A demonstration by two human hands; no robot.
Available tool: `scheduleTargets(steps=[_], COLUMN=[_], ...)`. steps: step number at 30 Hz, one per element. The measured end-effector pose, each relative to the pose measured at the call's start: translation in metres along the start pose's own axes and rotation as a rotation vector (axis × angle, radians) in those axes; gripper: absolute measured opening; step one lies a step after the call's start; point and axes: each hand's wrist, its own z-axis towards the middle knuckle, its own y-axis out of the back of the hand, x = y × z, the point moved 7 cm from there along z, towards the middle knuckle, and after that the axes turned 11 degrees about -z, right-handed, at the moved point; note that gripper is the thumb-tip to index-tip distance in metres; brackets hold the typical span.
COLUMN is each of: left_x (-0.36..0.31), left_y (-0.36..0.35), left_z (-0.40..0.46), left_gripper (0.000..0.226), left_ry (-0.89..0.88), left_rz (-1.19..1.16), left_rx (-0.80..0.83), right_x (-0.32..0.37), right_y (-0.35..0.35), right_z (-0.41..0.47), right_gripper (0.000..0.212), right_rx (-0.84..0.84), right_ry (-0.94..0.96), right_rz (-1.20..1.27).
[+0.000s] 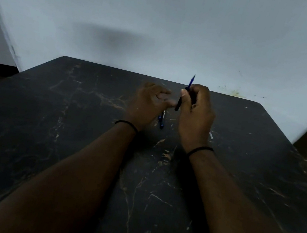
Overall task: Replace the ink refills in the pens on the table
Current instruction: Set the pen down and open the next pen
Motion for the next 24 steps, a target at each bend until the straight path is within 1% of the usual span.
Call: scheduleTargets(steps=[2, 4, 5, 6, 8, 12, 18, 20, 22, 24], left_x=[0.01, 0.027, 0.035, 0.041, 0.044, 0.04, 0.05, 0.052, 0.051, 0.049], left_y=[0.017, 0.037, 0.045, 0.049, 0.052, 0.05, 0.055, 0.05, 0.044, 0.042], left_z=[0.001, -0.003, -0.004, -0.006, -0.007, -0.007, -0.007, -0.008, -0.009, -0.009], left_gripper=[0.022, 0.021, 0.023, 0.025, 0.026, 0.033, 0.046, 0.043, 0.039, 0.035], left_ry=[0.073, 0.214, 0.287, 0.345, 0.402, 0.422, 0.543, 0.569, 0.56, 0.54], left_rz=[-0.008, 0.079, 0.148, 0.219, 0.319, 0.468, 0.635, 0.674, 0.696, 0.687], left_rx=[-0.144, -0.314, -0.352, -0.352, -0.311, -0.247, -0.146, -0.072, 0.001, 0.003], right_x=[-0.003, -0.005, -0.007, -0.008, -0.01, -0.012, -0.015, -0.016, -0.016, -0.015], right_y=[0.002, 0.0, -0.002, -0.003, -0.006, -0.008, -0.012, -0.013, -0.013, -0.013], right_z=[0.0, -0.001, -0.002, -0.002, -0.003, -0.003, -0.004, -0.004, -0.004, -0.004], right_gripper=[0.011, 0.01, 0.01, 0.011, 0.014, 0.011, 0.015, 0.016, 0.016, 0.016], right_rx=[-0.035, -0.018, -0.001, 0.011, 0.033, 0.064, 0.103, 0.111, 0.114, 0.113], right_ry=[-0.015, -0.024, -0.028, -0.03, -0.034, -0.038, -0.057, -0.061, -0.066, -0.062], right_rz=[-0.003, -0.008, -0.014, -0.029, -0.053, -0.064, -0.1, -0.099, -0.098, -0.097])
